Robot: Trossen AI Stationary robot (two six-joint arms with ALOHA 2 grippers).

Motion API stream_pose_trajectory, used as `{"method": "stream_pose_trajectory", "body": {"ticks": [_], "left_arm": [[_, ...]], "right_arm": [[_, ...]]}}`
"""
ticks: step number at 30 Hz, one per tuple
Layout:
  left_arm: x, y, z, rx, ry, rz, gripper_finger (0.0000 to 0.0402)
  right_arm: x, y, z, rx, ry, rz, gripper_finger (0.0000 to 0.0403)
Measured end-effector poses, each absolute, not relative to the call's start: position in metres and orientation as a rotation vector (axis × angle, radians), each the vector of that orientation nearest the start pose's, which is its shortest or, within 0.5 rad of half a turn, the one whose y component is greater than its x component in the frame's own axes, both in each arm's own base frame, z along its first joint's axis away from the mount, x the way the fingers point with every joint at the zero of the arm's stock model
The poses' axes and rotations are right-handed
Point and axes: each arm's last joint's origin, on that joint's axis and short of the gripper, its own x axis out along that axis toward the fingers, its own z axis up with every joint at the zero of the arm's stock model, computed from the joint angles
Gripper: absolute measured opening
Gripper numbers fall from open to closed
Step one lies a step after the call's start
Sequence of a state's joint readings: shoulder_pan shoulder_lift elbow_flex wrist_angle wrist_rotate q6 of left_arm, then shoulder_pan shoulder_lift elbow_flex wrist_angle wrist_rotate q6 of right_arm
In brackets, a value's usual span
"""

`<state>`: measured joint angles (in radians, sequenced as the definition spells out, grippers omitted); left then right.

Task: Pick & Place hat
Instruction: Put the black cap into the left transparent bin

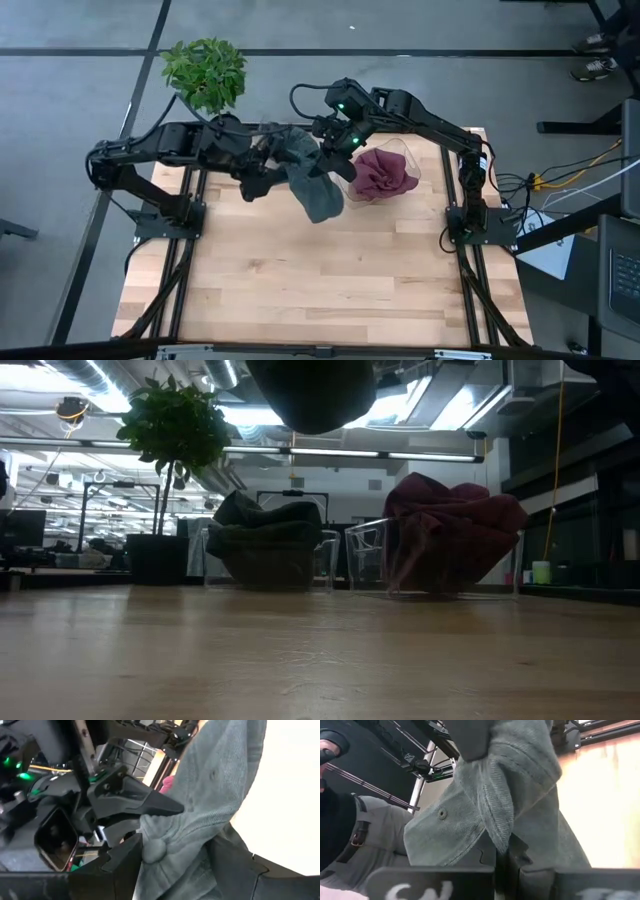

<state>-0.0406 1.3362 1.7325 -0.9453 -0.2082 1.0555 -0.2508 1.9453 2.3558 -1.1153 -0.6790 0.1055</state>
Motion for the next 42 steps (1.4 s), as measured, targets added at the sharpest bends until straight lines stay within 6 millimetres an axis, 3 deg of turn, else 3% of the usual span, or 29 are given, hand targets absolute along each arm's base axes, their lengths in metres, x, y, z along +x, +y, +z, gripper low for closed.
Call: {"method": "stream_pose_trajectory", "body": {"ticks": [8, 16, 21, 28, 35, 42], "left_arm": [[0.261, 0.002, 0.457, 1.128, 0.597, -0.046, 0.0216], [0.265, 0.004, 0.455, 1.037, 0.579, -0.066, 0.02], [0.263, 0.005, 0.453, 0.967, 0.612, -0.047, 0.0138], [0.262, 0.005, 0.45, 0.872, 0.637, -0.028, 0.0019], [0.252, 0.007, 0.457, 0.802, 0.62, 0.055, 0.0019], [0.236, 0.009, 0.458, 0.735, 0.686, 0.141, 0.0015]], "right_arm": [[0.38, -0.076, 0.444, 0.416, 0.649, 0.386, 0.0004], [0.38, -0.073, 0.444, 0.413, 0.652, 0.388, 0.0004], [0.38, -0.074, 0.444, 0.413, 0.654, 0.368, 0.0012], [0.38, -0.074, 0.444, 0.43, 0.657, 0.358, 0.0026], [0.376, -0.073, 0.439, 0.545, 0.749, 0.302, 0.004], [0.37, -0.071, 0.434, 0.598, 0.83, 0.318, 0.0113]]}}
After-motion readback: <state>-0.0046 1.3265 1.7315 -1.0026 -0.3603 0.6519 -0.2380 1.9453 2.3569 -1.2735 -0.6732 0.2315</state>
